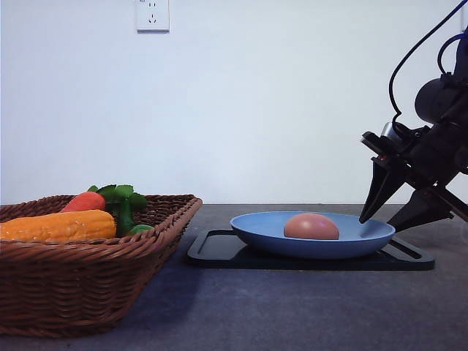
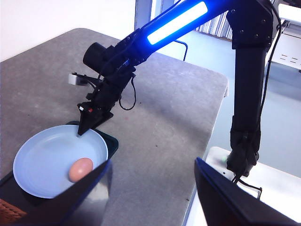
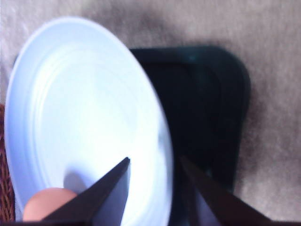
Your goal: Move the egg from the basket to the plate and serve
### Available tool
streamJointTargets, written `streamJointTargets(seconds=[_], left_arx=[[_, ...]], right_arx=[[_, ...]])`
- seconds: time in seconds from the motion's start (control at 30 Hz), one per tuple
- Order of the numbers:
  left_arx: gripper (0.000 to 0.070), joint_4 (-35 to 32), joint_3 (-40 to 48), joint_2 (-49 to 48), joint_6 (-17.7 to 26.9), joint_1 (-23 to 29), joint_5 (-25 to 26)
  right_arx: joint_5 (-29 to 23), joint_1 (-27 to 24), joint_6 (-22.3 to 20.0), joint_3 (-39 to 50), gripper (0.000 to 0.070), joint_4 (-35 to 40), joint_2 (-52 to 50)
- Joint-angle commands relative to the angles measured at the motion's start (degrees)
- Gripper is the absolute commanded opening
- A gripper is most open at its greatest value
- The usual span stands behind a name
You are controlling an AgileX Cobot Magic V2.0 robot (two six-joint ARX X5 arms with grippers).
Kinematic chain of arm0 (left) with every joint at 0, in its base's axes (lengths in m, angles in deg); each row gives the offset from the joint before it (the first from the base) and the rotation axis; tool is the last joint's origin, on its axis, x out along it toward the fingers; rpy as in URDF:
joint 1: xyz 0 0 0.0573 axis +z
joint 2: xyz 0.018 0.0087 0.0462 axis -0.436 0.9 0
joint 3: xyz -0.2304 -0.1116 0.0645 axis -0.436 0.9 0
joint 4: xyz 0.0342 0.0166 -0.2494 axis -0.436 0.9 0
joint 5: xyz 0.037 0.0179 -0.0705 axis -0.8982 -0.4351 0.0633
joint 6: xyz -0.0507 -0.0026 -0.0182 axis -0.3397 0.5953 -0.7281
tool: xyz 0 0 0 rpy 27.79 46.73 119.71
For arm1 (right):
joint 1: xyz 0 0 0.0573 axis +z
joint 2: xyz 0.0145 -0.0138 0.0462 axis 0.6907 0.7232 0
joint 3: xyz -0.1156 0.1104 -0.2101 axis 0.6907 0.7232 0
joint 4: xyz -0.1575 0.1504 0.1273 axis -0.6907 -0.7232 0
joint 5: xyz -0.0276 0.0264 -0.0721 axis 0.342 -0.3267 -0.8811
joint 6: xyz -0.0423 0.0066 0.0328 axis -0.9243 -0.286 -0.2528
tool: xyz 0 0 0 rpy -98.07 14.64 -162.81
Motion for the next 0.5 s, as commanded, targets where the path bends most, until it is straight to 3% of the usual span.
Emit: streamJointTargets(seconds=[0.0, 0.27, 0.47], left_arx=[[0.0359, -0.6, -1.0, 0.7, -0.1, -0.4, -0.2], [0.0357, -0.6, -1.0, 3.5, -0.1, -0.4, -3.8], [0.0317, -0.7, -1.0, 7.6, 1.2, -0.1, -12.3]], right_arx=[[0.4, -0.9, 0.2, -2.2, 0.0219, -0.5, 0.6], [0.4, -7.1, -4.9, -12.9, 0.0219, -13.4, 0.5], [2.8, -10.7, -7.4, -19.8, 0.0194, -23.6, -1.1]])
